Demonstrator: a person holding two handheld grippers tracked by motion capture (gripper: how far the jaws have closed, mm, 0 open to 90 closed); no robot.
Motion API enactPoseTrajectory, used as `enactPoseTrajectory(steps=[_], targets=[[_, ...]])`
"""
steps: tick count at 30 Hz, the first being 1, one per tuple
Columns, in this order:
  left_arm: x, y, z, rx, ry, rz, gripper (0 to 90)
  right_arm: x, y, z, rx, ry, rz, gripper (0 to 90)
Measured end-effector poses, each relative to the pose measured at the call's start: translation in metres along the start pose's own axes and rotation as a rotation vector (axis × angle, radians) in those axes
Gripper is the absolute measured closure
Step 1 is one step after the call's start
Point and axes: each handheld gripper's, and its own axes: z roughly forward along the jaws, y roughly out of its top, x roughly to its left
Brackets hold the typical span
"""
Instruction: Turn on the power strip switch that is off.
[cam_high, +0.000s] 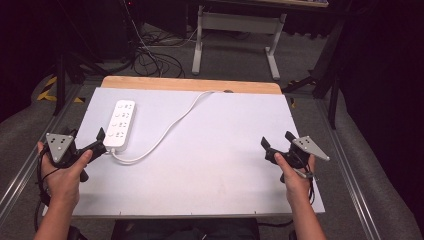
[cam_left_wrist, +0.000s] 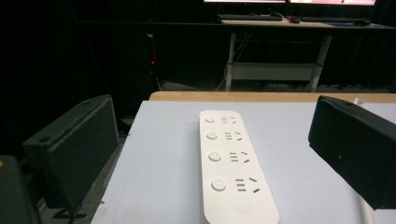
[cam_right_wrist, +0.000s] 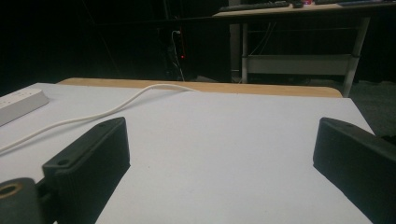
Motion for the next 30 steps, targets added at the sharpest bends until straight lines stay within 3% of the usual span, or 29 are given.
enactPoseTrajectory(steps=[18, 21, 24, 30], targets=[[-0.0006, 0.0003, 0.0003, 0.000, 0.010, -0.002, 4.9, -0.0004, -0.0002, -0.0008, -0.001, 0.000, 0.000, 4.3], [0.0003, 0.0007, 0.0005, 0.009, 0.008, -0.011, 6.8, -0.0004, -0.0003, -0.0007, 0.000, 0.000, 0.001, 4.3], [0.0003, 0.0011, 0.0005, 0.012, 0.011, -0.016, 14.4, -0.0003, -0.0001, -0.0011, -0.004, -0.001, 0.002, 4.4], [-0.0009, 0.0009, 0.0005, 0.017, 0.014, 0.002, 21.6, -0.0006, -0.0001, -0.0012, -0.006, -0.001, 0.006, 4.4]])
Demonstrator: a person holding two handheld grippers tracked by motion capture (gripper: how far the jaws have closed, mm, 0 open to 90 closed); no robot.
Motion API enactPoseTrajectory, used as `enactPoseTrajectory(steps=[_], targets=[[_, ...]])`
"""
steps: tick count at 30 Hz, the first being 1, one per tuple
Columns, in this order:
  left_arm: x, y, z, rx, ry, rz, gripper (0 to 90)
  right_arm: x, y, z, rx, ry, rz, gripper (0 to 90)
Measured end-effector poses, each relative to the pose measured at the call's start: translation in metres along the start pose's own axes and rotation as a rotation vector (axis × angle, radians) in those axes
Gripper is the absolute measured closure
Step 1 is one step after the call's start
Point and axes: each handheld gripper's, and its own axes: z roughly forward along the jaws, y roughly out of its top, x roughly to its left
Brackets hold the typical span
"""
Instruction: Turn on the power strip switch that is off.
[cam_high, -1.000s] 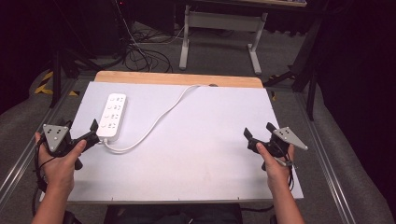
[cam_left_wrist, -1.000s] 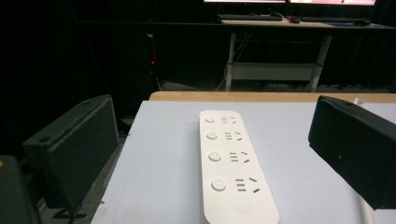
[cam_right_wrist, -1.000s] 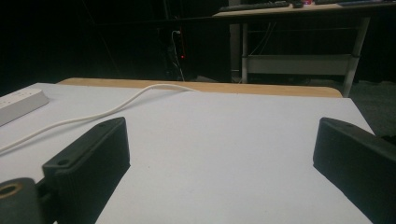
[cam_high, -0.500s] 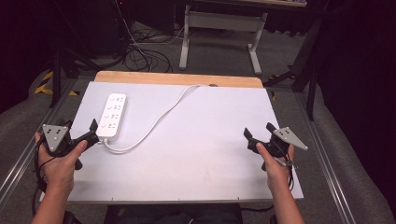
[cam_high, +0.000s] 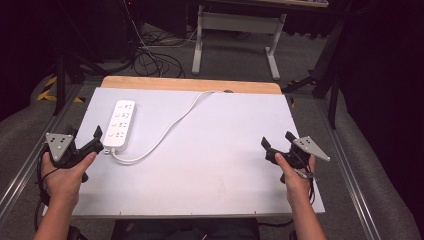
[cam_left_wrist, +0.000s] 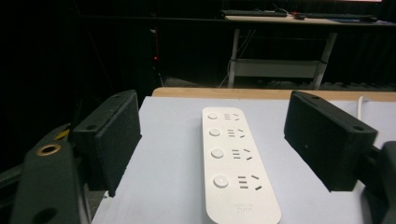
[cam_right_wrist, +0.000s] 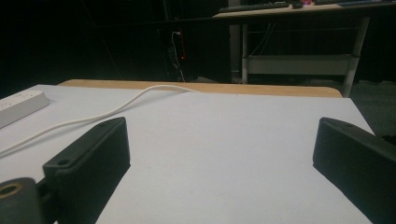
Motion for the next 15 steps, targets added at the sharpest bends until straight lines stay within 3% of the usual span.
enactPoseTrajectory(steps=[4, 5, 8, 9, 15], targets=[[0.0003, -0.0001, -0.0001, 0.001, -0.003, 0.004, 29.2, 0.0001, 0.0001, 0.0001, 0.003, 0.001, -0.001, 4.4], [0.0004, 0.0001, -0.0003, 0.001, -0.002, 0.002, 35.8, 0.0002, 0.0000, 0.0001, 0.000, 0.000, 0.001, 4.4], [0.0015, 0.0002, -0.0009, -0.003, -0.010, 0.000, 42.3, 0.0000, 0.0001, -0.0002, -0.001, 0.000, 0.000, 4.4], [0.0020, 0.0003, -0.0012, -0.005, -0.010, -0.001, 49.7, -0.0001, 0.0002, -0.0004, -0.002, 0.000, 0.001, 4.4], [0.0039, 0.0001, -0.0019, 0.001, -0.022, 0.003, 63.5, -0.0001, 0.0003, -0.0006, 0.000, 0.001, 0.002, 4.4]])
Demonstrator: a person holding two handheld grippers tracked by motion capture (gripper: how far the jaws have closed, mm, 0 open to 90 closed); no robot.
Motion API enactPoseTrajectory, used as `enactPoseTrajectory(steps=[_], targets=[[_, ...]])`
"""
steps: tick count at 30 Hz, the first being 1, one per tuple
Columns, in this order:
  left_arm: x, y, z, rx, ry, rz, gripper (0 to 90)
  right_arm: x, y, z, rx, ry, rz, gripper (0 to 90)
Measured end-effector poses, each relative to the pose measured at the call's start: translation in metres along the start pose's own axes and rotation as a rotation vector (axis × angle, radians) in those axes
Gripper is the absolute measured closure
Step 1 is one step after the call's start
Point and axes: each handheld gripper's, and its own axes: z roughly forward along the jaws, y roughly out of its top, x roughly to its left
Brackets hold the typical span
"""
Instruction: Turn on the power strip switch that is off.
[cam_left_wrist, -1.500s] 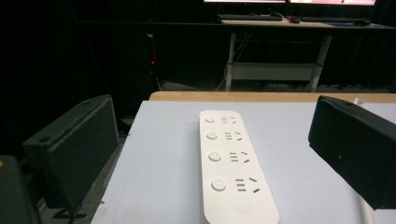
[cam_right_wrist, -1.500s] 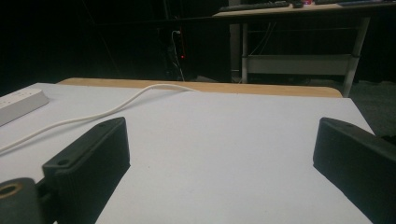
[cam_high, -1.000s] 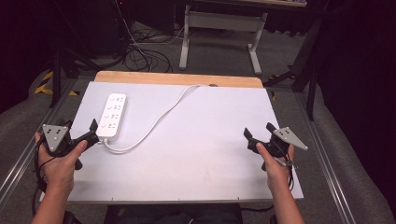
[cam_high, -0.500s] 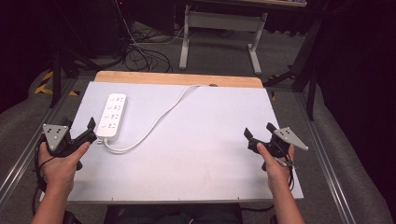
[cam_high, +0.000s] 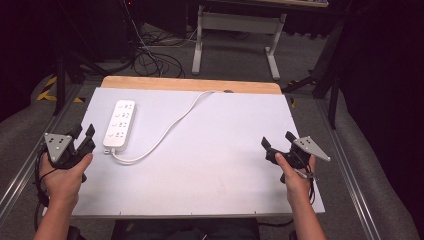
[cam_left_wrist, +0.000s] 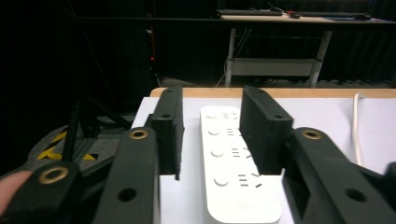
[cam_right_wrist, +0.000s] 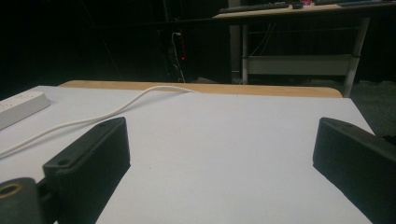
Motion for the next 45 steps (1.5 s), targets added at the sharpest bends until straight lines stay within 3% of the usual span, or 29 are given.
enactPoseTrajectory(steps=[18, 20, 28, 33, 38, 45], targets=[[0.000, 0.001, 0.000, 0.001, 0.001, 0.031, 87.0, 0.001, 0.000, 0.000, 0.001, 0.007, 0.005, 4.5], [0.000, 0.001, 0.001, 0.002, 0.000, 0.014, 88.6, 0.001, -0.001, 0.001, 0.002, 0.010, 0.006, 4.6], [0.004, 0.001, 0.012, -0.006, -0.010, 0.009, 89.9, 0.001, -0.001, 0.000, 0.004, 0.010, 0.008, 4.7], [0.004, 0.005, 0.021, -0.019, -0.048, 0.041, 90.0, 0.001, -0.002, 0.001, 0.012, 0.012, 0.005, 4.7], [0.006, 0.007, 0.030, -0.027, -0.050, 0.045, 90.0, 0.002, -0.002, 0.002, 0.016, 0.018, 0.003, 4.8], [-0.001, 0.015, 0.048, -0.029, -0.070, 0.089, 90.0, 0.002, -0.003, 0.004, 0.024, 0.020, -0.002, 5.2]])
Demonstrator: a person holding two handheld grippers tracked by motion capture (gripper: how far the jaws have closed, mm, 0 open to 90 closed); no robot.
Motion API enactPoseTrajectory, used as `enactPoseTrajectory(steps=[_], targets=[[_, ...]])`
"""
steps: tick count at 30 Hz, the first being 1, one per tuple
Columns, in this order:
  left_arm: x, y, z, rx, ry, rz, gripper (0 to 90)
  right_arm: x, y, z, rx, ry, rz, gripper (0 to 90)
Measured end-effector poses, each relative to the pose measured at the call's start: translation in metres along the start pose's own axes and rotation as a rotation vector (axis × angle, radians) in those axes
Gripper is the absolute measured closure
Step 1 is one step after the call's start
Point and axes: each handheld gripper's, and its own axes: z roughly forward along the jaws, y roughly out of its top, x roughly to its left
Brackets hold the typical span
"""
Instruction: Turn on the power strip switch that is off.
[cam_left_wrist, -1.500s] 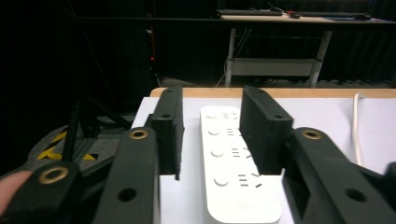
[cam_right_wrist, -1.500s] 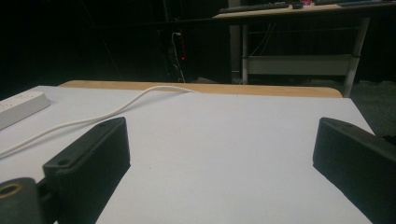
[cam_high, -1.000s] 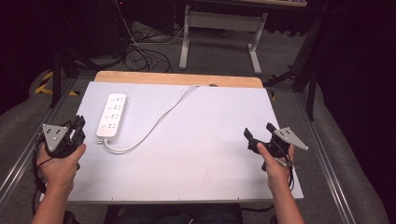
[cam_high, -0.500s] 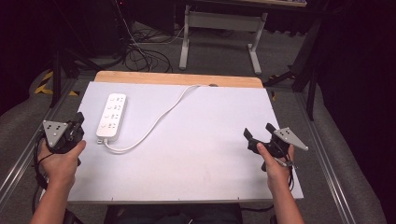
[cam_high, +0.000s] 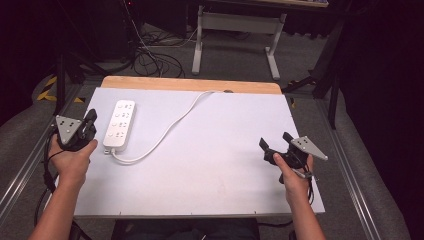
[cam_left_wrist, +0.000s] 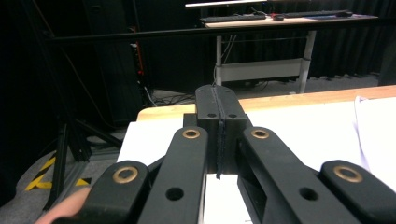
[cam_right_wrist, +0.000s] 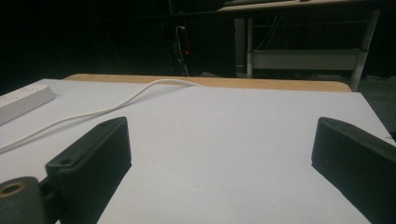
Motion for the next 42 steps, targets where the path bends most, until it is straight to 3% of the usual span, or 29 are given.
enactPoseTrajectory(steps=[6, 15, 28, 37, 42], targets=[[-0.001, 0.003, 0.013, 0.016, -0.010, 0.010, 90.0, 0.001, 0.000, 0.000, -0.001, 0.005, -0.003, 5.4], [0.006, 0.003, 0.040, 0.088, -0.008, 0.006, 90.0, 0.002, 0.002, 0.001, -0.007, 0.016, -0.005, 5.9], [0.003, 0.000, 0.065, 0.183, -0.068, 0.012, 90.0, 0.001, 0.002, 0.002, -0.011, 0.017, 0.005, 6.2], [0.007, -0.003, 0.085, 0.297, -0.065, 0.003, 90.0, 0.002, 0.002, 0.002, -0.010, 0.021, 0.005, 6.5], [0.013, -0.004, 0.101, 0.397, -0.067, -0.026, 90.0, 0.002, 0.002, 0.003, -0.004, 0.019, 0.005, 6.5]])
